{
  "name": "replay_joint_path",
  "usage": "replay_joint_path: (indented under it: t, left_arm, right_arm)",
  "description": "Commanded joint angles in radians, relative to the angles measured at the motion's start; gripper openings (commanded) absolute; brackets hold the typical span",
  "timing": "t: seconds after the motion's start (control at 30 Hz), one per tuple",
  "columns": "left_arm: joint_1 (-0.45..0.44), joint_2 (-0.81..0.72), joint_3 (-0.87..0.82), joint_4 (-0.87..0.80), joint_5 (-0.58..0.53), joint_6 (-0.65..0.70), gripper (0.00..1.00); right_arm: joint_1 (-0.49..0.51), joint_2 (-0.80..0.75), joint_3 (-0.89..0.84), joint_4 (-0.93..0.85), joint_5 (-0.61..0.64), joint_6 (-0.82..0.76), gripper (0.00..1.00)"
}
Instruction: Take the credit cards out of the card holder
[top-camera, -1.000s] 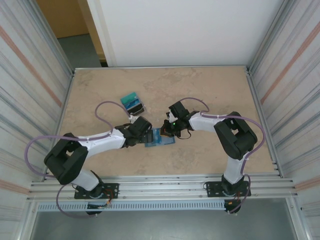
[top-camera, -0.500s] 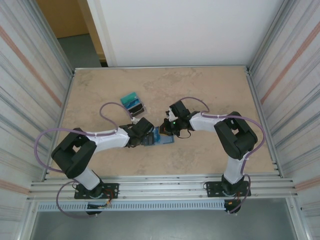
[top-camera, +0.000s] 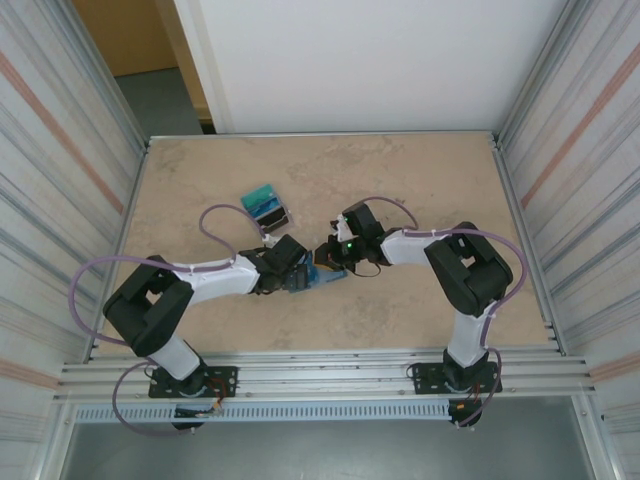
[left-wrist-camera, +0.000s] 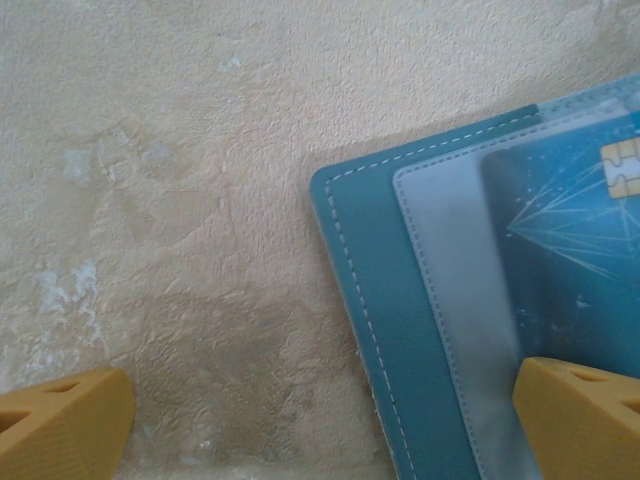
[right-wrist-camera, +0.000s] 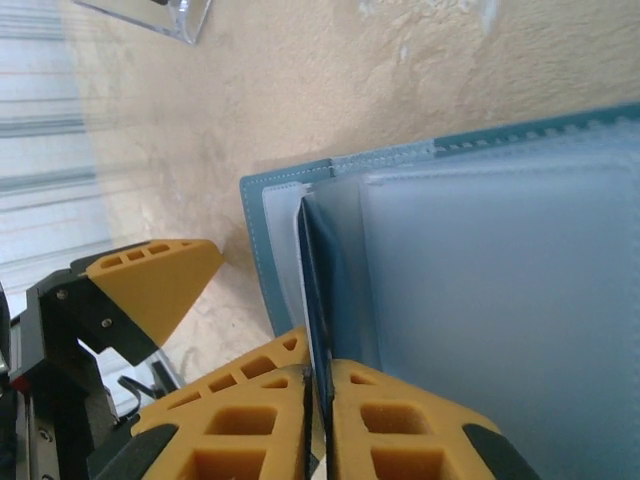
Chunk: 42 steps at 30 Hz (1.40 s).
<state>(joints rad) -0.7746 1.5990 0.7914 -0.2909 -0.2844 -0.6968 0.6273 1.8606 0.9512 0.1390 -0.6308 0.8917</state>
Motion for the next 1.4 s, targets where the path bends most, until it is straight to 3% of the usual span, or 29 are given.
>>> replay_joint_path:
  t: [0.0, 0.17, 0.3, 0.8, 1.37]
  left_arm:
    - [-0.005, 0.023, -0.003, -0.016, 0.025, -0.012, 0.99]
    - [-0.005, 0.02, -0.004, -0.016, 0.024, -0.012, 0.99]
    - [-0.005, 0.013, -0.005, -0.021, 0.019, -0.012, 0.99]
    - [-0.005, -0.035, -0.016, -0.046, 0.017, -0.02, 0.99]
    - [0.021, -0.32, 0.069, -0.059, 0.051, 0.008, 0.99]
  right_arm:
    - [0.025, 0.026, 0.004, 0.039, -0.047, 0.024, 0.18]
    - [0.032, 0.046, 0.017, 0.04, -0.05, 0.023, 0.2]
    - [0.032, 0.037, 0.011, 0.024, -0.029, 0.017, 0.12]
    - [-0.011, -0.133, 0.035, -0.266, 0.135, -0.138, 0.05]
    - [-0.023, -0.317, 0.014, -0.307, 0.203, -0.211, 0.01]
